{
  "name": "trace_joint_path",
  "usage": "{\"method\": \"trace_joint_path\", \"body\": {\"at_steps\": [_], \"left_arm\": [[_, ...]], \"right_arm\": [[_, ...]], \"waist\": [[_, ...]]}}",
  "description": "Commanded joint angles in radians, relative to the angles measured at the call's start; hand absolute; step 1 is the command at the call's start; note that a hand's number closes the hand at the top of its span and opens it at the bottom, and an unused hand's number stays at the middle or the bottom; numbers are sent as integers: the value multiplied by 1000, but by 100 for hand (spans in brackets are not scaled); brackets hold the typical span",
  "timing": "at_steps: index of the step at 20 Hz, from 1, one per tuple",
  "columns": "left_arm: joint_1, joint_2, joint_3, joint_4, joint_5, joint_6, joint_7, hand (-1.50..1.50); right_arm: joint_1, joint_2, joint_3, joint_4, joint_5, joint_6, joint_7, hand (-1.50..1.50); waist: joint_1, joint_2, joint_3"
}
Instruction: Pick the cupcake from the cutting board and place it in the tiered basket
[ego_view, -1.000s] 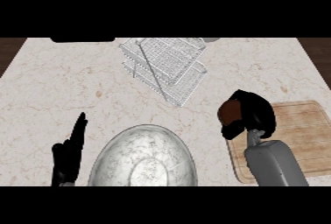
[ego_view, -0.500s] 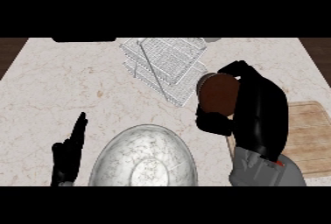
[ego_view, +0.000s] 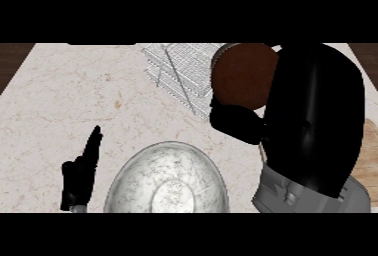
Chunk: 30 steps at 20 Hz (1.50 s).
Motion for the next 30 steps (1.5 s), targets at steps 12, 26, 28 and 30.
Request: {"method": "trace_joint_path", "body": {"at_steps": [12, 26, 28, 30], "left_arm": [[22, 6, -7, 5, -7, -28, 7, 0], [-42, -51, -16, 88, -35, -12, -22, 0], [-45, -53, 8, 105, -32, 3, -14, 0], [-16, -58, -15, 50, -40, 7, 18, 0]], "right_arm": [[-371, 10, -277, 479, -27, 5, 106, 150], [-445, 11, -323, 1023, -52, -299, -77, 150], [-364, 11, -323, 934, -70, -305, -86, 150], [-400, 11, -363, 1059, -67, -384, -137, 150]], "waist": [[30, 17, -3], [35, 28, -3], [10, 19, -2], [24, 23, -2]]}}
